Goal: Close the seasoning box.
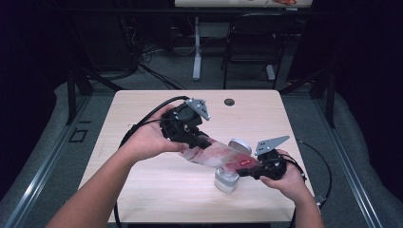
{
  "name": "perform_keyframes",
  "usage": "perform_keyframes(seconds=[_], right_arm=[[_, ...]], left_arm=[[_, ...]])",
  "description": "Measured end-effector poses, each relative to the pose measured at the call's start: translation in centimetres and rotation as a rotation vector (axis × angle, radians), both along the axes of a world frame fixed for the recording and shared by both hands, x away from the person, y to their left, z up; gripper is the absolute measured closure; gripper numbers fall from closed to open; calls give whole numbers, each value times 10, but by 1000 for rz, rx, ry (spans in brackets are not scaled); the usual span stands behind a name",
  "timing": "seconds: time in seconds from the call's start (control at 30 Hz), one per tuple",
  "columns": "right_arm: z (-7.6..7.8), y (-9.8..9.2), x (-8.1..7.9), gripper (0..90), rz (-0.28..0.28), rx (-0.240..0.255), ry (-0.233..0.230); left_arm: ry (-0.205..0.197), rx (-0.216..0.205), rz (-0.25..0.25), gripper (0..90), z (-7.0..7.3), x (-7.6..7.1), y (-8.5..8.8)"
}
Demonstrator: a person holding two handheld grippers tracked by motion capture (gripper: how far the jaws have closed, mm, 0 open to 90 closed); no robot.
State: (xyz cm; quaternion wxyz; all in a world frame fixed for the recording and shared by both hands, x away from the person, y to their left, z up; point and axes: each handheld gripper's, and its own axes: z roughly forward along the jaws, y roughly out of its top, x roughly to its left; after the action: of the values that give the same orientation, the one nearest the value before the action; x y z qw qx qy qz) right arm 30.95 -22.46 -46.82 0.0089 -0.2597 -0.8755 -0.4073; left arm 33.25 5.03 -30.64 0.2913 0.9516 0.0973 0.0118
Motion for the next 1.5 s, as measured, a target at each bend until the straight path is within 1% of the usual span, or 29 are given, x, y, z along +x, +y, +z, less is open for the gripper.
perform_keyframes(seconds=[0.07,0.23,0.4,0.93,1.13,1.5], right_arm=[[-1,2,1,885,8,3,3],[-3,8,2,885,6,8,-4],[-4,11,4,883,-19,6,-16],[-3,11,4,883,-24,6,-23],[-2,11,4,883,-22,1,-29],[-1,9,3,882,-28,8,-33]], left_arm=[[-1,4,-2,776,1,0,1],[-2,2,4,777,2,-1,3],[-10,6,7,776,2,-2,4],[-10,3,5,774,1,-1,6],[-3,-11,14,774,-1,-1,9],[-5,-11,15,772,-2,-1,11]])
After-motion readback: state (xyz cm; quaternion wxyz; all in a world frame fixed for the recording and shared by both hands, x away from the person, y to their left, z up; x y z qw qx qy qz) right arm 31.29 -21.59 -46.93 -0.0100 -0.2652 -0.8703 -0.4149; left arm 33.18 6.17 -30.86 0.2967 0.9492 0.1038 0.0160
